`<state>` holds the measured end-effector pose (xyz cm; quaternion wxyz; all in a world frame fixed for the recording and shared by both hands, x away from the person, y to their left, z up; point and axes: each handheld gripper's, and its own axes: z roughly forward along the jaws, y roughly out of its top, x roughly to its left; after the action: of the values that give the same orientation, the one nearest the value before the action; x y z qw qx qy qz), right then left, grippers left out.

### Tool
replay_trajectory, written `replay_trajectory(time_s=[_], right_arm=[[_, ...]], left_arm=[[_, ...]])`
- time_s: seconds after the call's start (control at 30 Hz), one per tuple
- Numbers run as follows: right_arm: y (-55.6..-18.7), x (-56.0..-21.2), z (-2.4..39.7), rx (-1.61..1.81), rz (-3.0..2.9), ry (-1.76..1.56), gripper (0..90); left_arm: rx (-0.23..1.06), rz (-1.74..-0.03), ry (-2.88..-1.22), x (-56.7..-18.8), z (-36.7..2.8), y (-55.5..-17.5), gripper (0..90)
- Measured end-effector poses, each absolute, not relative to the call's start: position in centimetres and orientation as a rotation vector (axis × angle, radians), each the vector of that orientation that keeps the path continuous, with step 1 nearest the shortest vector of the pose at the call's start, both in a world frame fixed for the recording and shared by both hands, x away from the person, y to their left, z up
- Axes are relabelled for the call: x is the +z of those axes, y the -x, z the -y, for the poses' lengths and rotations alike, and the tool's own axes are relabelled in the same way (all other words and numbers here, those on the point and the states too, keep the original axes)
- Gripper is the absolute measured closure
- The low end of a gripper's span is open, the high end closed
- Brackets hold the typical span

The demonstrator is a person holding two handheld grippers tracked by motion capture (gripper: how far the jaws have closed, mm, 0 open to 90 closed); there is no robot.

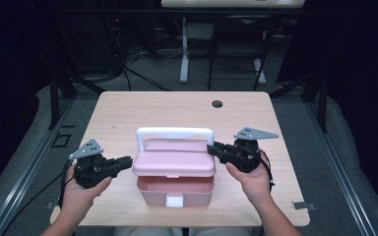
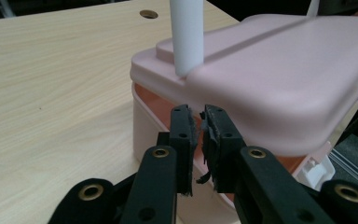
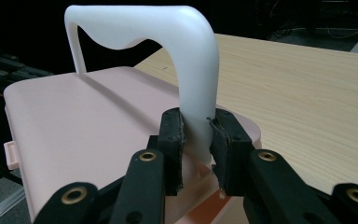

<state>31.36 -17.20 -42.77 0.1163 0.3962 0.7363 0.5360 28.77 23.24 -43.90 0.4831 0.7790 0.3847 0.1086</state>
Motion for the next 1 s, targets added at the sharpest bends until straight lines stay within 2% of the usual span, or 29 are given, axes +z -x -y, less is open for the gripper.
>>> replay_trajectory(time_s=[0.23, 1.0], right_arm=[[-31.4, -42.7, 17.2, 1.568, -2.151, -1.16, 74.1], [-31.5, -42.9, 17.3, 1.577, -2.15, -1.163, 74.1]], left_arm=[[0.238, -0.925, -1.931, -44.8, -22.7, -28.3, 87.0], [0.181, -0.861, -1.982, -45.4, -20.0, -28.1, 88.6]])
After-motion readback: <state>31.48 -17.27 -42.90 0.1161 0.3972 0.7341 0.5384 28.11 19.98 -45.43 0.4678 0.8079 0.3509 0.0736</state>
